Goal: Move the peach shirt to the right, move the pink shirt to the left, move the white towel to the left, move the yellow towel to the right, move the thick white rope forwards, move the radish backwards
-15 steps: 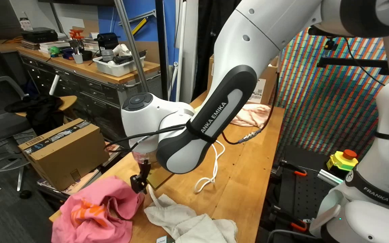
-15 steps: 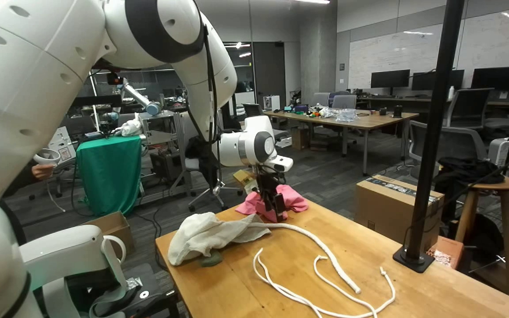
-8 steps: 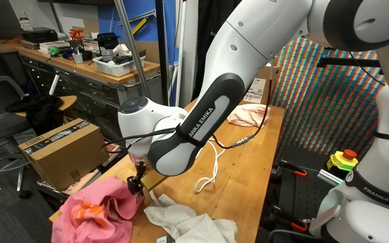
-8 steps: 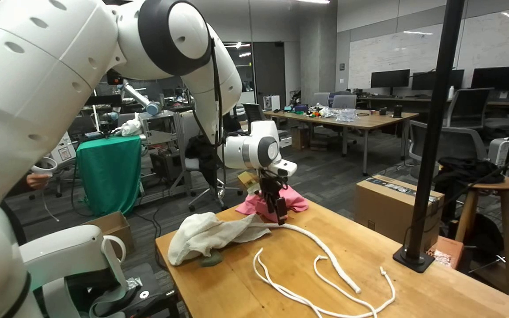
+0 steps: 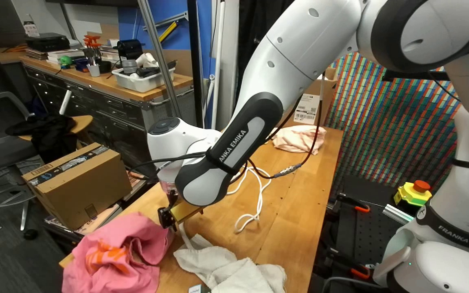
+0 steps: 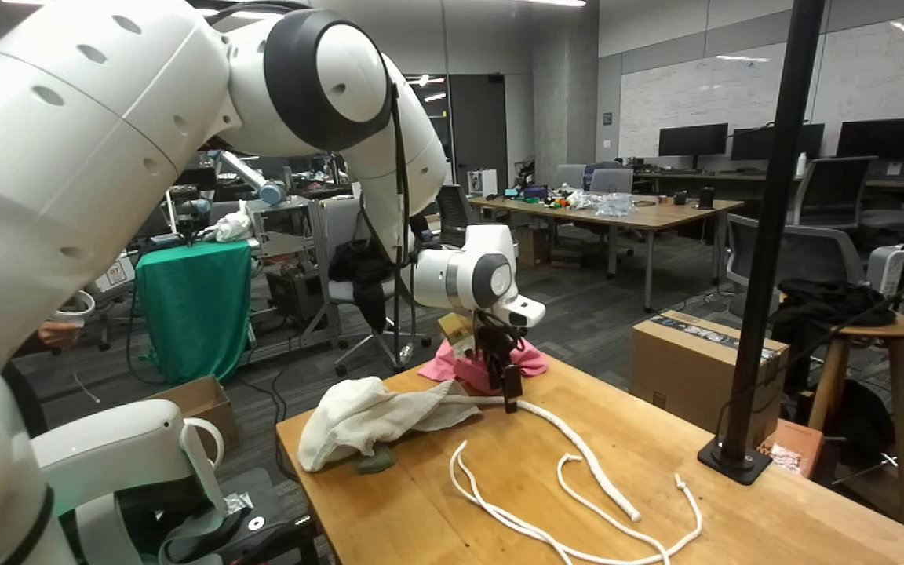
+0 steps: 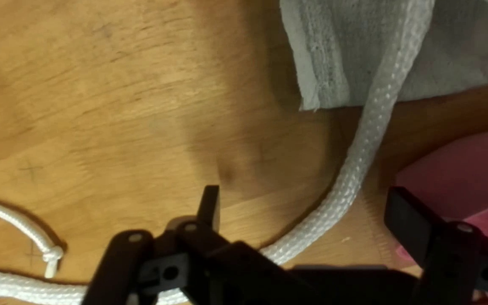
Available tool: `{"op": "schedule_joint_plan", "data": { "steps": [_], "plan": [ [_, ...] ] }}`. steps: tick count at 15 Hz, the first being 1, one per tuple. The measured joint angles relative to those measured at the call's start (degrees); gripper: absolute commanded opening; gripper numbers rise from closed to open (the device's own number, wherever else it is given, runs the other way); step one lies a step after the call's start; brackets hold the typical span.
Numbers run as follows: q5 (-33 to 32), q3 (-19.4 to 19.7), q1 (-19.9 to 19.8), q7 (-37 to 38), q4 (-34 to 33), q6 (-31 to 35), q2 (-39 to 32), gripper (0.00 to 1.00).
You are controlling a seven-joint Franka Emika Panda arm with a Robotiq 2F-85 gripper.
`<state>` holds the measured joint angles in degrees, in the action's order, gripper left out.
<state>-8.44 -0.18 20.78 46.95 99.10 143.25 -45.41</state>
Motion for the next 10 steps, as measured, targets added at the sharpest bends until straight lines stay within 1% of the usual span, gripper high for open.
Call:
{"op": "schedule_joint_plan", "data": {
  "steps": [6, 10],
  "plan": [
    [3.2, 0.0, -1.7, -1.8, -1.6, -0.7, -1.5, 1.00],
    [4.1, 0.0, -2.0, -2.1, -3.2, -1.3, -3.1, 1.00]
  ]
}}
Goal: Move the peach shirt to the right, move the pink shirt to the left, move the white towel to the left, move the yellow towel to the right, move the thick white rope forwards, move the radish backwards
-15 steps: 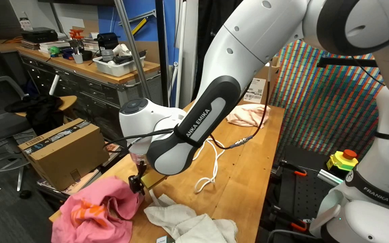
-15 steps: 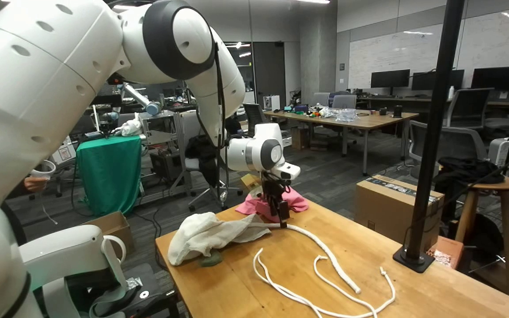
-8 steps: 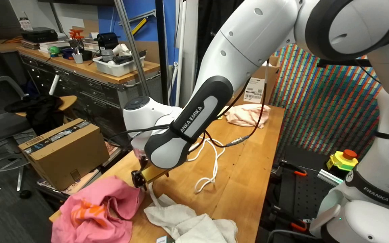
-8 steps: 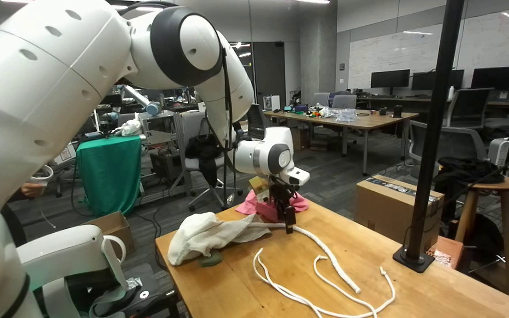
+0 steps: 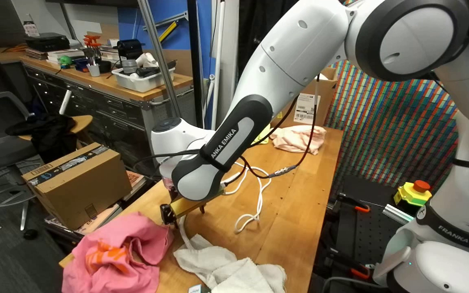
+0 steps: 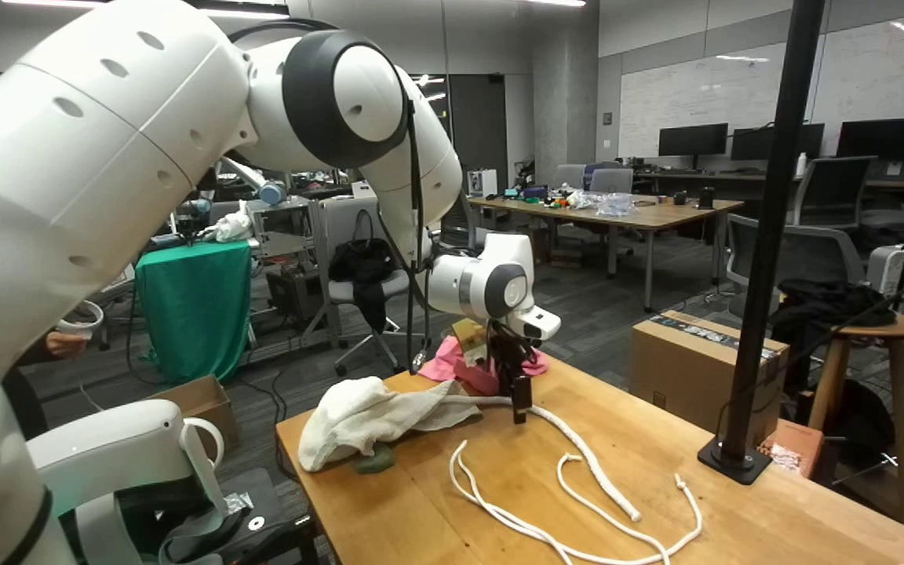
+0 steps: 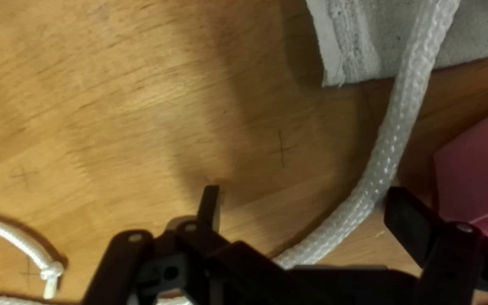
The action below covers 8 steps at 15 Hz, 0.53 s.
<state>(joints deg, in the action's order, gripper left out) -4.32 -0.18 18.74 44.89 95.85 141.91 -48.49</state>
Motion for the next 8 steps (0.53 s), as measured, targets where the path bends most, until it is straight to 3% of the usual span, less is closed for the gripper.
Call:
{"op": "schedule_joint_plan", "data": {
  "steps": [8],
  "plan": [
    [0.4, 0.0, 0.0, 0.0, -2.9, -2.6, -1.7, 1.00]
  ]
}}
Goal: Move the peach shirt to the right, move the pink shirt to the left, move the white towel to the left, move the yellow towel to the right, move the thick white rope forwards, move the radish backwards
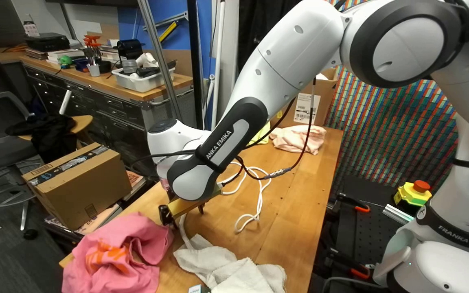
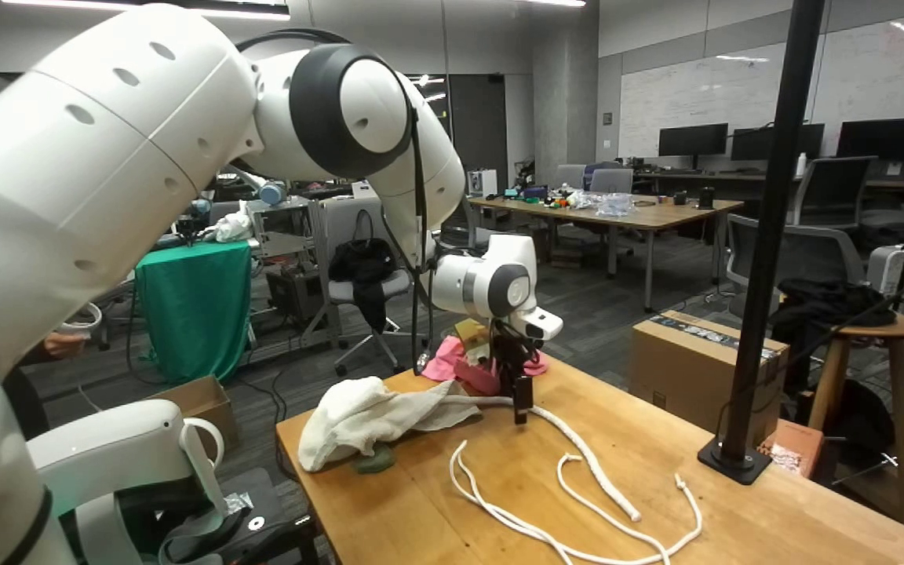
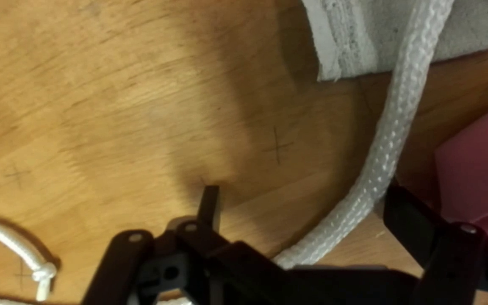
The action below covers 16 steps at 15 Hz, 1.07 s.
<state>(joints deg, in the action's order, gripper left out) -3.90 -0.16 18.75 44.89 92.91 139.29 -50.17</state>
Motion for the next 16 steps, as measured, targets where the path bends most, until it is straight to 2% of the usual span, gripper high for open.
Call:
{"op": "schedule_joint_plan", "data": {
  "steps": [9, 10, 11, 16],
  "plan": [
    [3.8, -0.4, -1.2, -1.4, -0.6, -0.8, -0.4, 1.00],
    [4.6, -0.4, -1.6, -1.7, -0.6, -0.8, -0.4, 0.92],
    [5.5, -0.5, -2.0, -2.2, -0.6, -0.8, -0.4, 0.77],
    [9.3, -1.0, -4.4, -4.5, -0.6, -1.0, -0.2, 0.37]
  ]
}}
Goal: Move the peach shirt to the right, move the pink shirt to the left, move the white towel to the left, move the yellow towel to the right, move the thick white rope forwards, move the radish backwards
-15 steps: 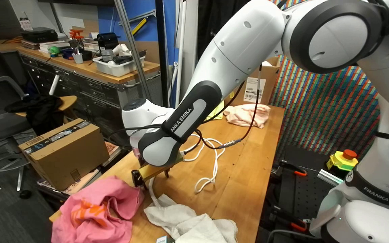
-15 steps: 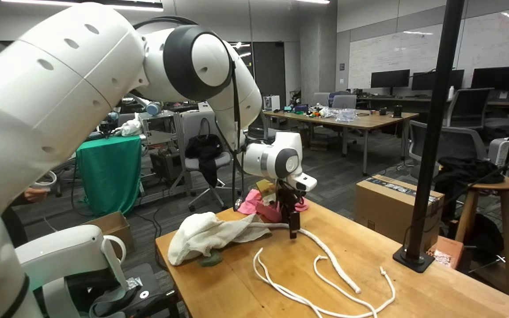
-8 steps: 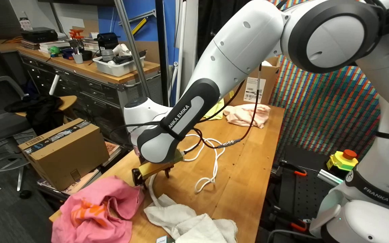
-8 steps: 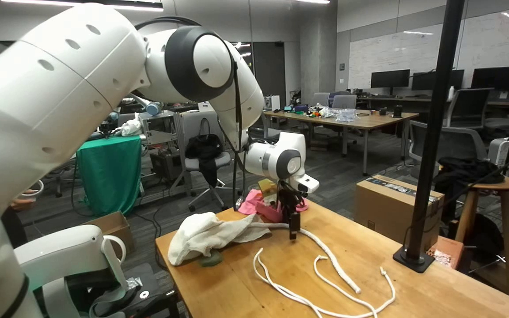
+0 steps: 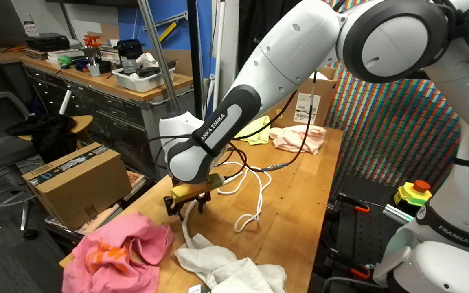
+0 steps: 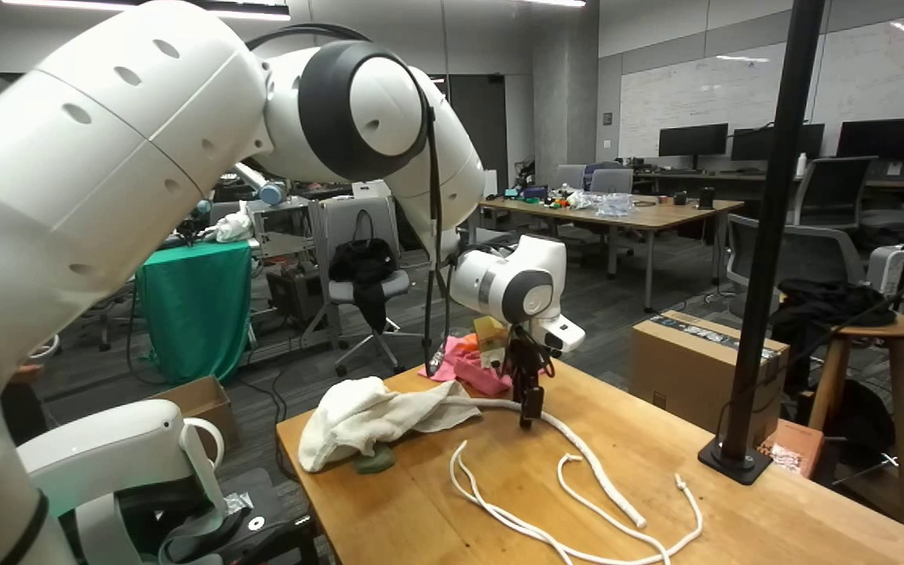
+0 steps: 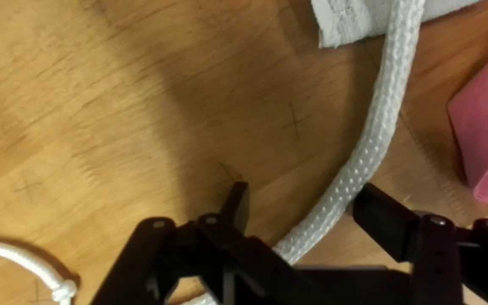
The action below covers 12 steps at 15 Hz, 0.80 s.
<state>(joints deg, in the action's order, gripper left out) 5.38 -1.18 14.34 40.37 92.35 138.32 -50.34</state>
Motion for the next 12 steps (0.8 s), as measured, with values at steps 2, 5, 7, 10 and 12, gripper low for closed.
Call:
{"op": "schedule_joint_plan", "data": {
  "steps": [2, 5, 7, 10, 12],
  "plan": [
    [1.0, -0.1, -0.7, -0.8, 0.0, -0.1, 0.1, 0.22],
    [1.7, -0.1, -1.4, -1.6, 0.0, -0.1, 0.1, 0.06],
    [1.7, 0.0, -1.6, -2.0, 0.0, -0.1, 0.1, 0.02],
    [1.7, 0.1, -1.5, -2.6, 0.1, 0.0, 0.2, 0.06],
    [1.3, 0.5, -1.2, -3.1, 0.4, 0.1, 0.4, 0.06]
  ]
}}
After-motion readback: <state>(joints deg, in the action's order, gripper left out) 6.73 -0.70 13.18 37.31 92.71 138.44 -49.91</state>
